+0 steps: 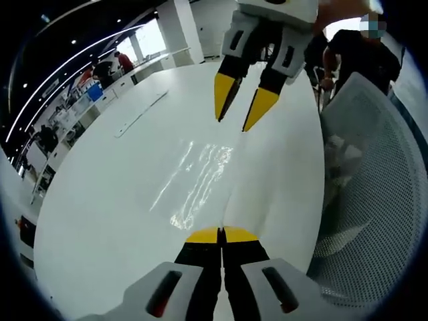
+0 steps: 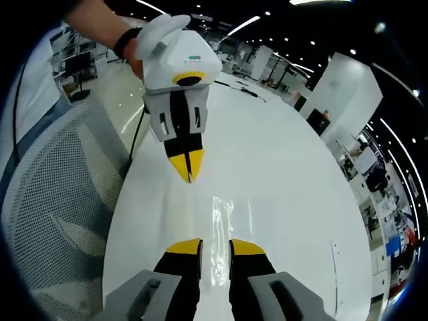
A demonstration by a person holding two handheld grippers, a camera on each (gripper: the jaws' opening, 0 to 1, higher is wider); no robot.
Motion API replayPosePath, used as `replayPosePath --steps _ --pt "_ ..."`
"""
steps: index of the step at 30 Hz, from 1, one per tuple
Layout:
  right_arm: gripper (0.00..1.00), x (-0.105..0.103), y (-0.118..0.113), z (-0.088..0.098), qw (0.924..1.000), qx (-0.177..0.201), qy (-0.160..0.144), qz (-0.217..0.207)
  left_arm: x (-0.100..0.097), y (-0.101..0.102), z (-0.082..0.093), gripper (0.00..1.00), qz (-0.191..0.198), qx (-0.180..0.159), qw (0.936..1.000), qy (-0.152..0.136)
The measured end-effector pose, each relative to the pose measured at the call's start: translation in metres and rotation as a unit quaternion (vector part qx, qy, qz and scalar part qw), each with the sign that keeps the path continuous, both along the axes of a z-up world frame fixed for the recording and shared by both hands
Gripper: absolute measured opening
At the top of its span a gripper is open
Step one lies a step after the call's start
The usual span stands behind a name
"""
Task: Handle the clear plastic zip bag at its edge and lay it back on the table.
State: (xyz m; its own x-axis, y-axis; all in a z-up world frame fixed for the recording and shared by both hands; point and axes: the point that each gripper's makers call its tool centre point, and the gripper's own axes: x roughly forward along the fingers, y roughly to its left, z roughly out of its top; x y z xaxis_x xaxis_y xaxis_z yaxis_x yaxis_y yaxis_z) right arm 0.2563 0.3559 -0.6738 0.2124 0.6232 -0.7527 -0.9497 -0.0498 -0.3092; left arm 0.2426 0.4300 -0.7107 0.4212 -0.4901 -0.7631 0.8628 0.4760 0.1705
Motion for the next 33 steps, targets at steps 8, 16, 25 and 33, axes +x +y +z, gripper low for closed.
replayPosePath --steps 8,16,25,33 --pt "0.12 -0.001 0.008 -0.006 0.9998 -0.013 0.0 0.013 0.0 -0.002 0.002 0.0 -0.003 -0.001 1.0 -0.003" --pt "0.11 -0.002 0.007 -0.012 0.9993 -0.029 -0.002 0.024 -0.002 -0.005 0.005 0.0 -0.009 -0.001 0.9999 -0.006" --pt "0.11 -0.006 0.004 -0.021 0.9984 -0.046 -0.003 0.033 0.001 -0.007 0.008 0.0 -0.009 -0.007 0.9999 -0.008" --pt "0.1 -0.009 0.005 -0.028 0.9975 -0.058 -0.005 0.039 0.0 -0.008 0.01 0.0 -0.011 -0.009 0.9998 -0.011"
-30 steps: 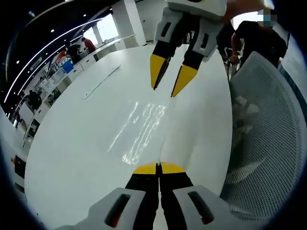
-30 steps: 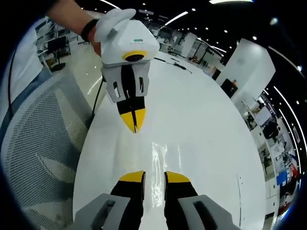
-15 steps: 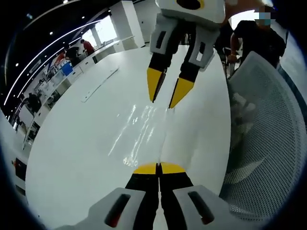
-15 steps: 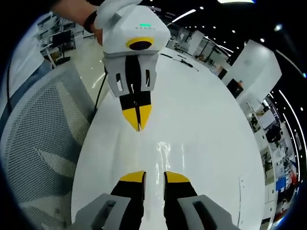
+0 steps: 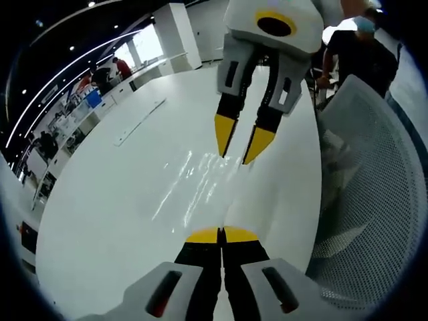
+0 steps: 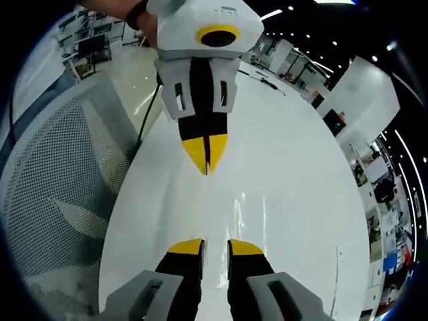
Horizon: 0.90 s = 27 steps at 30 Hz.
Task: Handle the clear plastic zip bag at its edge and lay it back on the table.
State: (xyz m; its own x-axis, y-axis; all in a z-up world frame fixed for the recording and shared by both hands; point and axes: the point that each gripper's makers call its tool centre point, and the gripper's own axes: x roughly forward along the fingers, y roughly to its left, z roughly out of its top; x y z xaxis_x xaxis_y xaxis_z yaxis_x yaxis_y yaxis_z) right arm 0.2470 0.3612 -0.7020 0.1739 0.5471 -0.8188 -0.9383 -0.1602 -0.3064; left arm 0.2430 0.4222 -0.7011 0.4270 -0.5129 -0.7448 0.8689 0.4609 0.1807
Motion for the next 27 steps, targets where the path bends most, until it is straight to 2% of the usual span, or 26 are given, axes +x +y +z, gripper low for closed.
replayPosePath --steps 13,21,23,27 --pt "0.06 0.0 0.0 -0.007 0.9999 -0.003 0.009 -0.007 -0.002 0.001 0.001 0.0 0.001 -0.003 1.0 0.002" --pt "0.0 0.0 -0.001 -0.013 1.0 -0.006 0.005 -0.002 -0.001 0.0 0.0 0.0 0.002 -0.005 1.0 0.002" --pt "0.0 -0.004 -0.002 -0.014 0.9997 -0.01 0.02 0.0 -0.001 -0.001 0.001 0.0 0.002 -0.006 1.0 0.002" --pt "0.0 -0.004 -0.003 -0.014 0.9997 -0.01 0.02 -0.004 -0.001 -0.003 0.001 0.0 0.001 -0.008 1.0 0.002"
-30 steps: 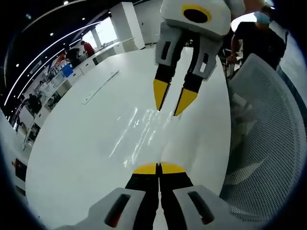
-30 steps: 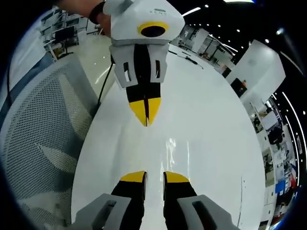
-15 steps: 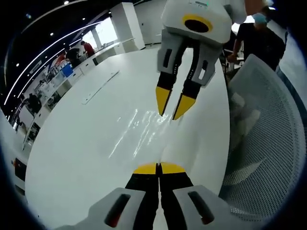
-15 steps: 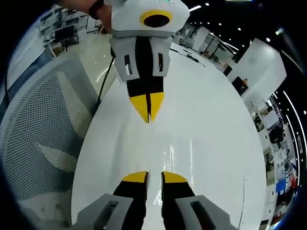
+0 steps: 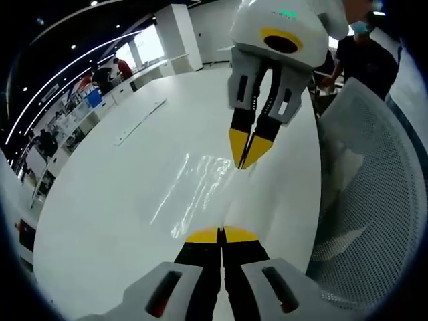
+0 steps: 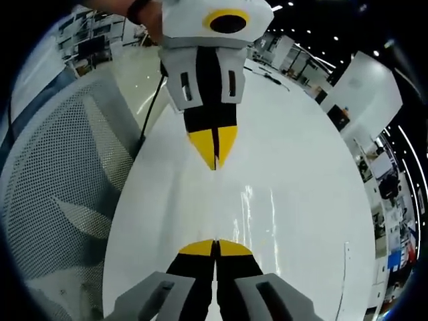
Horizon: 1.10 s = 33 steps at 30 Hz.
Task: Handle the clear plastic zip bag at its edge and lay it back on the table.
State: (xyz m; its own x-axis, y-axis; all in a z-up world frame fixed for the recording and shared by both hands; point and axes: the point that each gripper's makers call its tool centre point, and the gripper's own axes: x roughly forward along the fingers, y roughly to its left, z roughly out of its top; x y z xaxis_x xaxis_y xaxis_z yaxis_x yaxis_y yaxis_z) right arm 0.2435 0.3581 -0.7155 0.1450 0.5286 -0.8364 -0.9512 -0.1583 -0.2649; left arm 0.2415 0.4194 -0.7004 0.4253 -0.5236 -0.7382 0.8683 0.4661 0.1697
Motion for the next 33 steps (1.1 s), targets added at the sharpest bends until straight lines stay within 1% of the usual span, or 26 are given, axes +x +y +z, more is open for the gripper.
replayPosePath --steps 7,9,18,24,28,30,33 --pt "0.0 0.0 0.0 0.003 1.0 0.002 0.001 -0.002 0.002 0.0 0.002 0.0 0.002 -0.002 1.0 -0.005" --pt "0.0 0.0 0.0 0.003 1.0 0.001 0.001 -0.003 0.003 0.001 0.002 0.0 -0.001 0.001 0.9999 -0.01" --pt "0.0 0.001 0.001 0.006 1.0 0.004 0.0 -0.008 0.007 0.003 0.003 0.0 0.007 -0.001 0.9997 -0.022" --pt "0.0 0.002 0.002 0.006 0.9998 0.007 0.007 -0.016 0.008 0.004 0.006 0.0 0.01 0.002 0.9996 -0.027" --pt "0.0 0.007 0.002 0.004 0.9996 0.01 0.01 -0.026 0.006 0.003 0.007 0.03 0.011 0.002 0.9996 -0.028" --pt "0.0 0.006 0.001 0.004 0.9994 0.009 0.011 -0.031 0.003 0.003 0.008 0.04 0.012 0.0 0.9997 -0.023" --pt "0.0 0.011 0.001 0.004 0.9991 0.011 0.013 -0.04 0.001 0.002 0.009 0.08 0.011 0.002 0.9996 -0.025"
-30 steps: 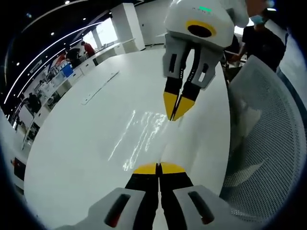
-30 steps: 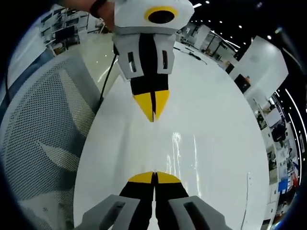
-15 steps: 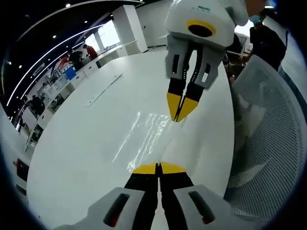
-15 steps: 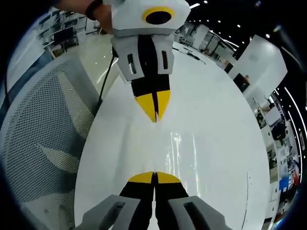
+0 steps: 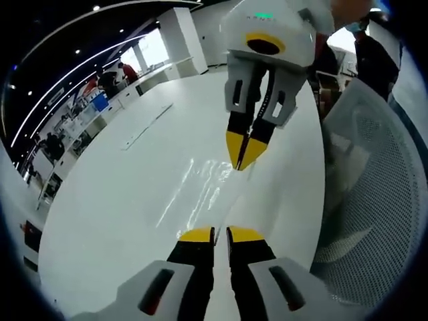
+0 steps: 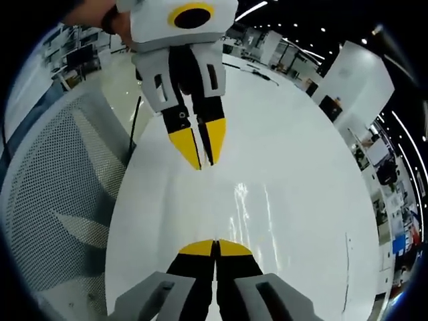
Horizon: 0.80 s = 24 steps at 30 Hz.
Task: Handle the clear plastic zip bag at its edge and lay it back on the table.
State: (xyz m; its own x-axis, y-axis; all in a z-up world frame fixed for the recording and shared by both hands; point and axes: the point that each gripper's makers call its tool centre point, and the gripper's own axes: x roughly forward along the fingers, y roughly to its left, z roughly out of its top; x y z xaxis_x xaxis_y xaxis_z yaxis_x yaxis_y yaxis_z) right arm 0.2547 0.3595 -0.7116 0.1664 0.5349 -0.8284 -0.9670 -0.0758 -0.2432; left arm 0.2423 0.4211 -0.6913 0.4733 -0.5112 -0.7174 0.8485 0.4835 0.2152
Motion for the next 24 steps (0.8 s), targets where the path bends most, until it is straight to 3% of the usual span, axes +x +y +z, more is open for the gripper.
replayPosePath --steps 13,15,24 --pt "0.0 0.007 -0.001 -0.001 0.9997 0.002 0.005 -0.022 0.001 0.007 0.019 0.14 0.019 -0.017 0.9996 -0.015" --pt "0.0 0.008 0.001 -0.002 0.9997 0.002 0.006 -0.024 0.0 -0.001 0.028 0.16 0.018 -0.047 0.9985 -0.02" --pt "0.0 0.008 -0.001 -0.002 0.9996 0.004 0.008 -0.028 -0.01 -0.028 0.032 0.15 -0.022 -0.047 0.9983 -0.027"
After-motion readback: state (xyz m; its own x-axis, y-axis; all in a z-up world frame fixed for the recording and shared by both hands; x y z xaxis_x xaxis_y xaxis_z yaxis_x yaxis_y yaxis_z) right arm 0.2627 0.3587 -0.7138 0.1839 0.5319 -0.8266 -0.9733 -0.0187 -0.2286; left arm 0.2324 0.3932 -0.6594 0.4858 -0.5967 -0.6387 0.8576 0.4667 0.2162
